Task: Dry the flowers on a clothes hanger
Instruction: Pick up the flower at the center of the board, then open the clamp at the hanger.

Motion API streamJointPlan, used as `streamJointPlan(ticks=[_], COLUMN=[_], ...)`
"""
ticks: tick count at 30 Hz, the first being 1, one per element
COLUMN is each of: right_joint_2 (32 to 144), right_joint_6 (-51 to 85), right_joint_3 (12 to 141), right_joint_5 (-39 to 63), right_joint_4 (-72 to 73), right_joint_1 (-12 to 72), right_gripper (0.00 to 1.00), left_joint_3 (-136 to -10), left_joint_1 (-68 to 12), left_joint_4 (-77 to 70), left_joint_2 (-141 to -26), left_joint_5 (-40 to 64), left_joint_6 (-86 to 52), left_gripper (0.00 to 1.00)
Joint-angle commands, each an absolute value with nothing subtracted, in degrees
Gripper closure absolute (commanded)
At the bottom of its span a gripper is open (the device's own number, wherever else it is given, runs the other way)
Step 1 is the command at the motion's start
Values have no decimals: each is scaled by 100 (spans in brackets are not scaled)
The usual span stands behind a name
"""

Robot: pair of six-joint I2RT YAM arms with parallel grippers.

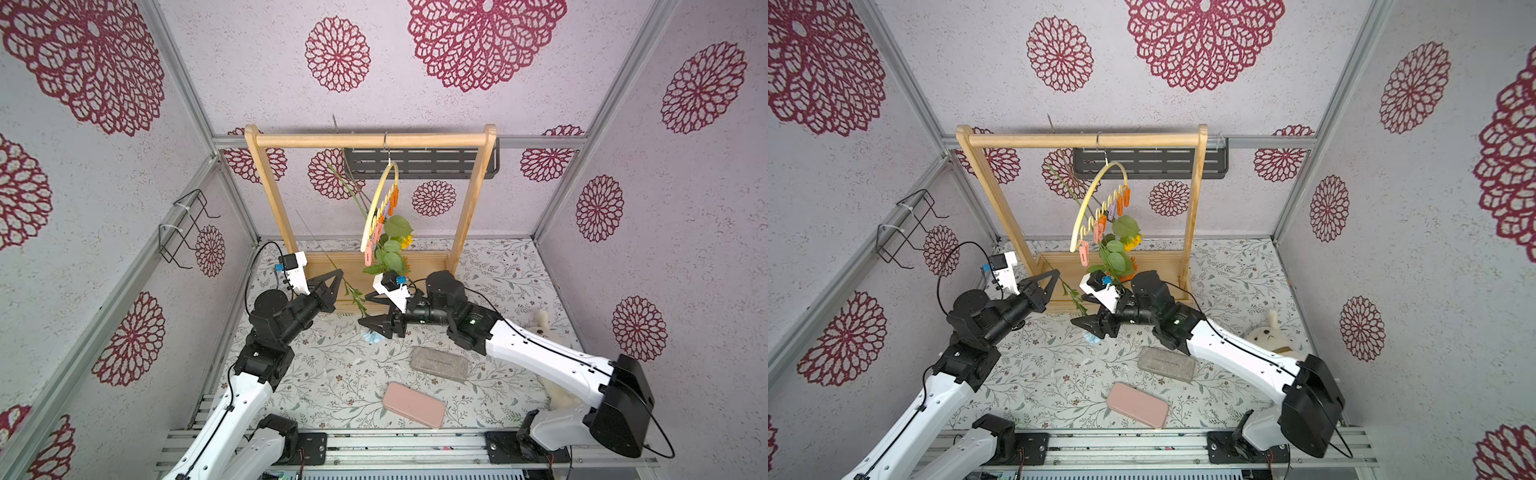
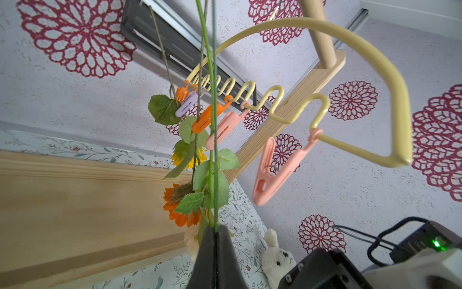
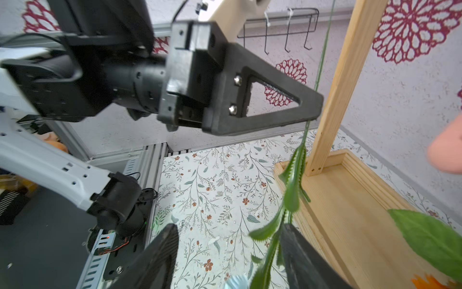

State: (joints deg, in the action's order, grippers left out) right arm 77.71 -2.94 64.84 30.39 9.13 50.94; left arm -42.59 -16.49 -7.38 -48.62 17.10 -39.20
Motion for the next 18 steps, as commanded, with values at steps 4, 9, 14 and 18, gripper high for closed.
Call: streamJointPlan(ticks=[4,9,14,18], right_joint_2=[7013,7509,8120,8444], right_joint_6=[173,1232,1546,1556], right_joint_3=[6531,7215,7825,8178], right_joint_5=[3751,3876,4248,4185], right_joint_4=[979,910,1018,1015], right_joint_1=[4210,3739,3700,3700], right_gripper=[24,20,20,20], left_joint_3=[-4946,-5248,-5299,-5344], left_joint_1=[-1679,-1679,-1679,-1679], left_joint_4=[-873,-1112,-1412,-1562], left_joint_2=[-5251,-5740,-6018,-6246], left_joint_5=[2217,2374,2267,2315], left_joint_6=[-3558,-3798,-3946,-4143], left_gripper=[100,100,100,100])
